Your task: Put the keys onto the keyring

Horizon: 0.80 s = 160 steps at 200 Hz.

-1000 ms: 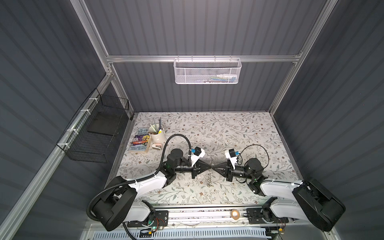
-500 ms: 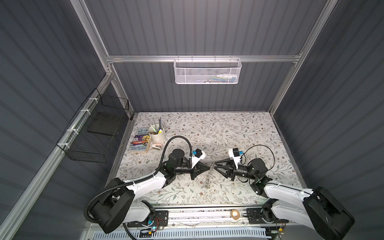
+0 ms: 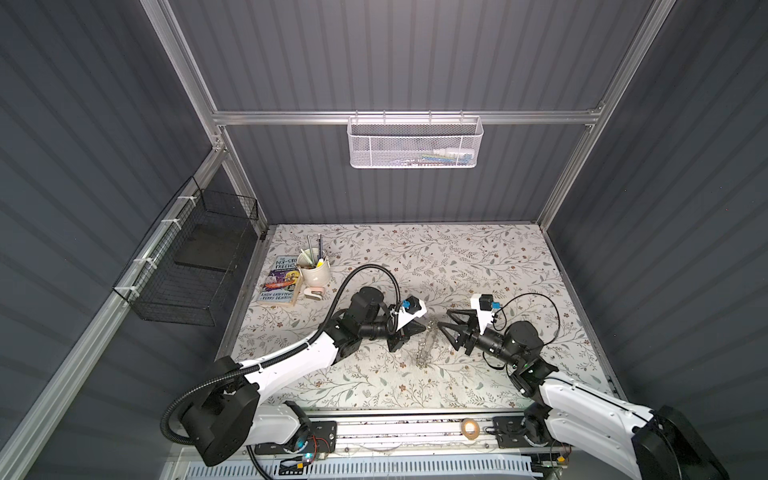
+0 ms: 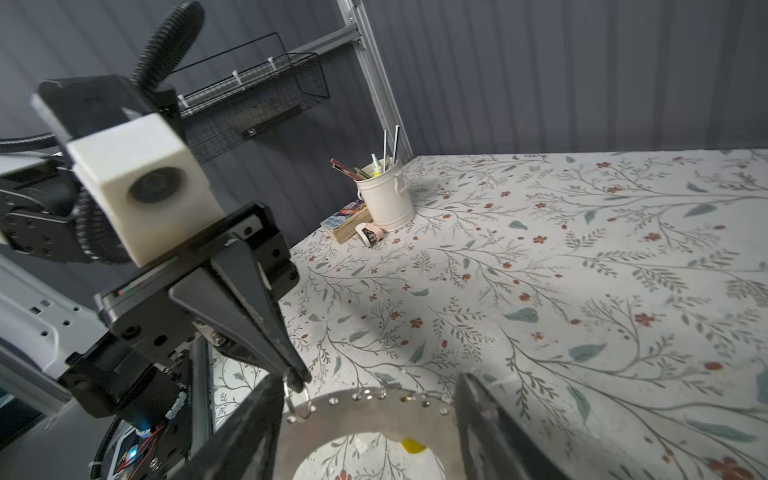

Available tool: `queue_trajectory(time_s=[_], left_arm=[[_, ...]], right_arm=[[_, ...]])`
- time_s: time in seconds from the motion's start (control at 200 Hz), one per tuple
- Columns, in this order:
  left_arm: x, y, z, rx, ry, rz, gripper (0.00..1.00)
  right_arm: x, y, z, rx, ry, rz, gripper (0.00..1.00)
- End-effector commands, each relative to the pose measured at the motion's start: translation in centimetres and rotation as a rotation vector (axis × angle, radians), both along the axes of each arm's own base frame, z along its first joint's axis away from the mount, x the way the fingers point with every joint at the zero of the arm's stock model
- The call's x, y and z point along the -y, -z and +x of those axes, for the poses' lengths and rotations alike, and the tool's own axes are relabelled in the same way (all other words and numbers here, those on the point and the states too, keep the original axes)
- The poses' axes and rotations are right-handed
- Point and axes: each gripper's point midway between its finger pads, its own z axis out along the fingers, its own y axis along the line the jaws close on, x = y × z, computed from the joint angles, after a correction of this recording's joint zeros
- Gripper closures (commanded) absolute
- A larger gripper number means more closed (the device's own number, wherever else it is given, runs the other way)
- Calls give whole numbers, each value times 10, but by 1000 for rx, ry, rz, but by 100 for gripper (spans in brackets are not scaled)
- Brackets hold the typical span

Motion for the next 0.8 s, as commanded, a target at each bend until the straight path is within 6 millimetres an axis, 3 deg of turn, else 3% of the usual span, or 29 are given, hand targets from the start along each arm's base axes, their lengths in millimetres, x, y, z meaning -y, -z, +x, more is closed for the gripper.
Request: queue_trajectory(time_s=[0.0, 0.325, 0.63, 0.795], left_arm=[[-2, -4, 5, 85, 18, 59, 100], [1, -7, 9, 128, 58, 127, 100], [4, -8, 5, 109, 101, 126, 100], [6, -9, 0, 96, 125, 112, 100]], right_arm=[[8, 1, 6, 16, 54, -10, 32], [-22, 2, -14, -3, -157, -32, 48], [-37, 4, -24, 11, -230, -68, 50], [-40, 9, -22, -3, -231, -94, 56]])
